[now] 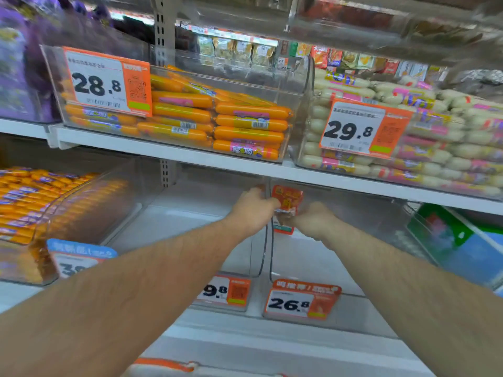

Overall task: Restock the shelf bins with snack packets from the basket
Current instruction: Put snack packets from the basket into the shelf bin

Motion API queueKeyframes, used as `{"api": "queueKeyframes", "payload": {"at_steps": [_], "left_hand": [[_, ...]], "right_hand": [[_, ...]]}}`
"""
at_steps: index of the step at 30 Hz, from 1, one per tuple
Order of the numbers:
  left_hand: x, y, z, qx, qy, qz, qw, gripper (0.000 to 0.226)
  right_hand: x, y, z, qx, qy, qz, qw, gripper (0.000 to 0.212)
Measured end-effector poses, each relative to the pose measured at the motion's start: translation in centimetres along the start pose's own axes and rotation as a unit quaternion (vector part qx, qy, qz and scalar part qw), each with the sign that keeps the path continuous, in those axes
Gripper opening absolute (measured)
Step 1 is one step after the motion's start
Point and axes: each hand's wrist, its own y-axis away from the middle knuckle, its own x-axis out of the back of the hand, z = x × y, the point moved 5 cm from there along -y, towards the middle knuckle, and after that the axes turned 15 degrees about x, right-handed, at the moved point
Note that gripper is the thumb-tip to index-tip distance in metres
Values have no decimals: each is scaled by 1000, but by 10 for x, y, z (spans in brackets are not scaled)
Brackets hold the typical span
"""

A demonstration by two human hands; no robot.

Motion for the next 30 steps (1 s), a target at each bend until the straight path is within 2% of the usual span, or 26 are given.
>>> {"api": "queueKeyframes", "payload": {"at_steps": [2,4,7,9,11,14,16,18,22,25,28,30], "left_hand": [[6,20,1,-55,-69,41,995,56],[10,44,3,-139,-122,55,981,46],[21,92,7,-242,-154,65,956,35],[28,122,-2,-235,-151,45,959,28],[25,148,-27,-183,-163,-10,969,25],[12,178,-73,-132,-248,-108,953,20],[6,187,-102,-82,-344,-163,921,18],[3,190,-126,-38,-407,-198,891,32],[0,187,-152,-1,-433,-244,868,38],[1,179,-155,10,-422,-249,872,36],[2,171,-155,19,-404,-244,881,34],[2,168,-155,20,-399,-242,884,33]], "right_hand": [[9,19,-9,26,57,43,997,36],[18,41,-21,52,92,92,990,27],[27,88,-51,140,154,213,955,19],[23,125,-67,235,137,300,914,21],[2,160,-67,308,109,316,891,21],[-49,193,-46,340,79,228,909,17],[-86,200,-23,303,70,120,943,19],[-125,200,4,242,104,-10,965,20],[-182,203,45,153,166,-195,954,24],[-211,208,71,99,187,-244,946,33],[-236,215,97,53,208,-236,948,29],[-250,220,109,25,231,-239,943,42]]}}
